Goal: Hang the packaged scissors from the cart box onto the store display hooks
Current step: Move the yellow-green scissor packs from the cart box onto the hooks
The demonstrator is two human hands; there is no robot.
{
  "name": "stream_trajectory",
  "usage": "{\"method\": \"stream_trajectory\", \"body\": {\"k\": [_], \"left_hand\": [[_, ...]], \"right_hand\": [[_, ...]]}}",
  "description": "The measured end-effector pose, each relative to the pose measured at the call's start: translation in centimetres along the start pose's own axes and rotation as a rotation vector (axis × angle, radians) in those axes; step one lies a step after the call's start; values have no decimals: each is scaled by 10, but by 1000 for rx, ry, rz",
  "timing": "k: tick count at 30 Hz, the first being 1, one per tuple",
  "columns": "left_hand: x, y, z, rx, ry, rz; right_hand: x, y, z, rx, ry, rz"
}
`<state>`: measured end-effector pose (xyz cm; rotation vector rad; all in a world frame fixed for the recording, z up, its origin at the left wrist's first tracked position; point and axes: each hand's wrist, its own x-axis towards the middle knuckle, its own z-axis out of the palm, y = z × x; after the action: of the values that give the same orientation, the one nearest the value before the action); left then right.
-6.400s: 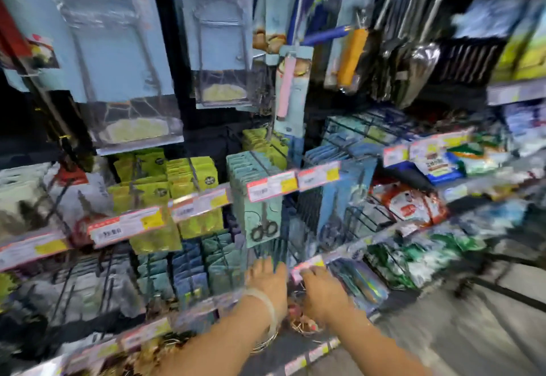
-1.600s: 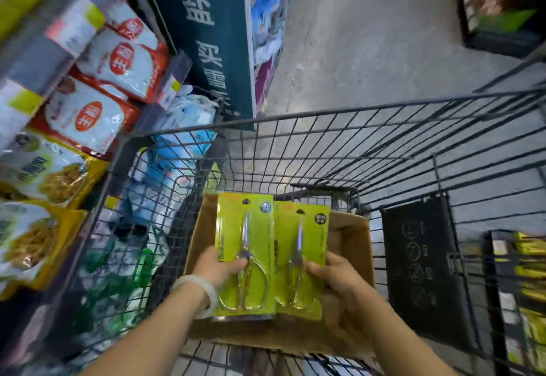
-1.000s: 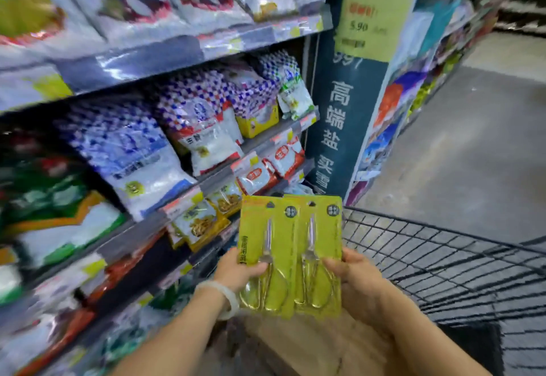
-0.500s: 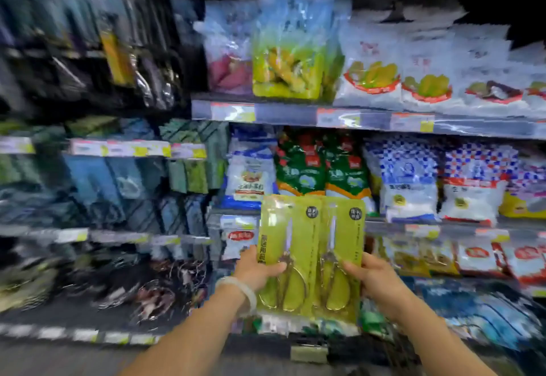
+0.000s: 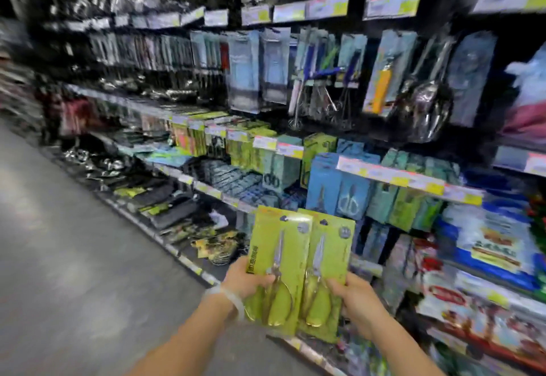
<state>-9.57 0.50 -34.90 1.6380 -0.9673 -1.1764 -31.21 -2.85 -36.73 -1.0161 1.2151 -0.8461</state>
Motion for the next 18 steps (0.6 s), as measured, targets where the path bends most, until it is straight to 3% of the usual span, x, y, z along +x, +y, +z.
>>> {"method": "stream_trajectory", "body": {"k": [9,18], "left_hand": [[48,-17,-137,-119,175,-6],[175,-14,-230,-173,213,-61]], "right_hand": [[65,-46,147,-166,-221,-66],[204,-65,249,-176,-214,-35]]}}
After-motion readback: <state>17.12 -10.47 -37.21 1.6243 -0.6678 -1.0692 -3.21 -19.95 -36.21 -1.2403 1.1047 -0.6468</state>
